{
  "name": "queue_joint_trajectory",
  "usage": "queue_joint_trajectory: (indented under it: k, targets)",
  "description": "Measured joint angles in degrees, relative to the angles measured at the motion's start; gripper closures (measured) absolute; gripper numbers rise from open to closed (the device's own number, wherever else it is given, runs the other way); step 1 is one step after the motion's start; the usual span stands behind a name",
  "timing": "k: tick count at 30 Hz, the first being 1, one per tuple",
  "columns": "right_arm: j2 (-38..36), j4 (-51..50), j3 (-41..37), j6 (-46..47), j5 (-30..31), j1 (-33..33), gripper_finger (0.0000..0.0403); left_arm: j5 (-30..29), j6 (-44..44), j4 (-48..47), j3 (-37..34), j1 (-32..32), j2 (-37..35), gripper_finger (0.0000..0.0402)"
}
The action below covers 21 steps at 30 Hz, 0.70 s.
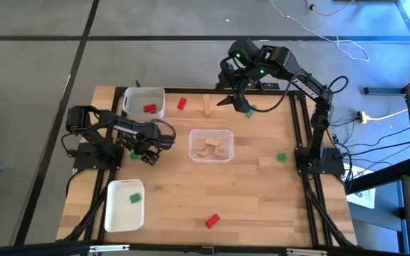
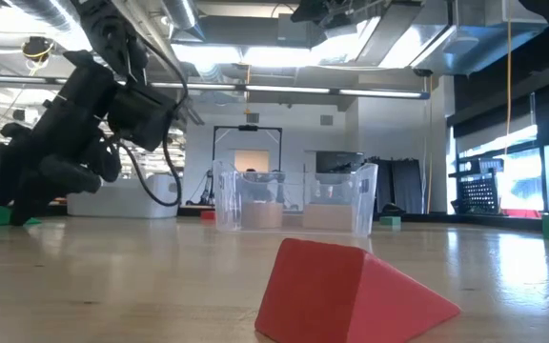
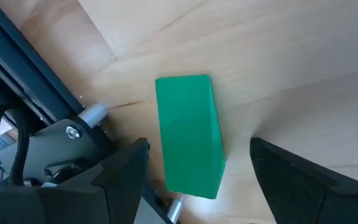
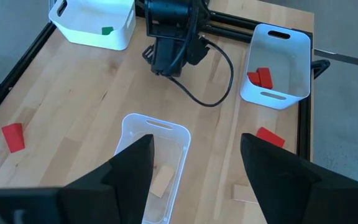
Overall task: Sort & place blocks by color
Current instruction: Put the green block into the white bin
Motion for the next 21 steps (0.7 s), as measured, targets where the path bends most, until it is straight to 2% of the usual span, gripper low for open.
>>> queue_joint_trajectory:
  k: [9, 21]
  targets:
    - [0.0, 0.0, 0.0, 0.0, 0.0, 0.0, 0.0163, -0.2, 4.3, 3.7, 0.0, 0.1, 0.0, 0.0127]
    - [0.0, 0.1, 0.0, 0.0, 0.0, 0.0, 0.0163, 3.2, 6.4, 5.9, -0.7, 4.8, -2.3, 0.0128]
